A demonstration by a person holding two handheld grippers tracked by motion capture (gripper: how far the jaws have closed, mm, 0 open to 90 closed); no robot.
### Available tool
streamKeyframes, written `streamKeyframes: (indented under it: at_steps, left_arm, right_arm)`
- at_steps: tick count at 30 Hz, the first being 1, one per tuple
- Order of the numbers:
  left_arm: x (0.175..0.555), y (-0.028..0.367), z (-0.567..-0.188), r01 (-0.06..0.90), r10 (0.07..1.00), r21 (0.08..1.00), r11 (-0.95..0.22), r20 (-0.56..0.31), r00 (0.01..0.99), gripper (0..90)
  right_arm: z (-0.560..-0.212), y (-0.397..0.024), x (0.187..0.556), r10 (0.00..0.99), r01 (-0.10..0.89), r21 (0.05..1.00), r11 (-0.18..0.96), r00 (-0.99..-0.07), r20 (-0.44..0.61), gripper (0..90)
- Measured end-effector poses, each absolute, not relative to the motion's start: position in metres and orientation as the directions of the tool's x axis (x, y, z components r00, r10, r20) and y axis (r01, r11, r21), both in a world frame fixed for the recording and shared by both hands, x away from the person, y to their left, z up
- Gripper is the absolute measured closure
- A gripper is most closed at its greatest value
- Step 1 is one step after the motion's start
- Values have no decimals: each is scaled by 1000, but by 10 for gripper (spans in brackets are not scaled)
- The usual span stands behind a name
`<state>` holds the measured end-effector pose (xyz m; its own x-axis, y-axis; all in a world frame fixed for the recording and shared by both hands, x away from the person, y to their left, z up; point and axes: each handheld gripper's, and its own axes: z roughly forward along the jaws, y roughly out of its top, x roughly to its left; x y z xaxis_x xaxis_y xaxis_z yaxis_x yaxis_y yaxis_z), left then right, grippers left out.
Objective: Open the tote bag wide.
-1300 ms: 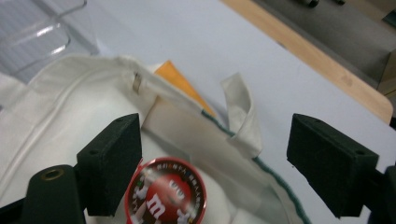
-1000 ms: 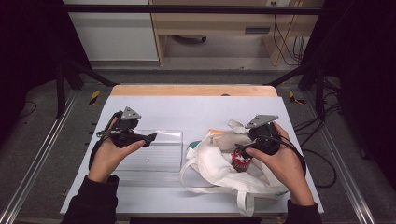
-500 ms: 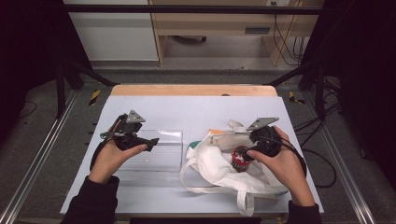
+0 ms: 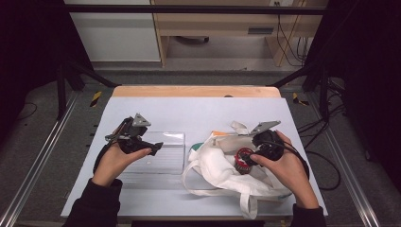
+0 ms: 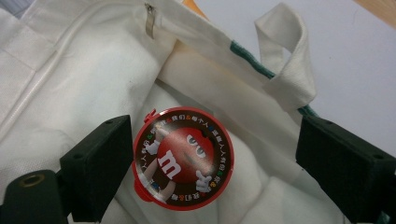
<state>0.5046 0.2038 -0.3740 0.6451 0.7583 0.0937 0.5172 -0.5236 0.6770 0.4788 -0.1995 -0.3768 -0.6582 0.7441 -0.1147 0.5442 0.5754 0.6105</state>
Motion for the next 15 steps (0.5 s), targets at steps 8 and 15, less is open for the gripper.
streamKeyframes:
  at_steps: [8, 15]
  left_arm:
    - [504, 203, -374, 515, 752, 674, -529, 92, 652, 112]
    - [504, 202, -375, 511, 749, 672, -535, 98, 655, 111]
  right_arm:
    - [-389, -193, 481, 725, 556, 574, 601, -681, -99, 121]
    - [-396, -191, 481, 707, 556, 555, 619, -702, -85, 136]
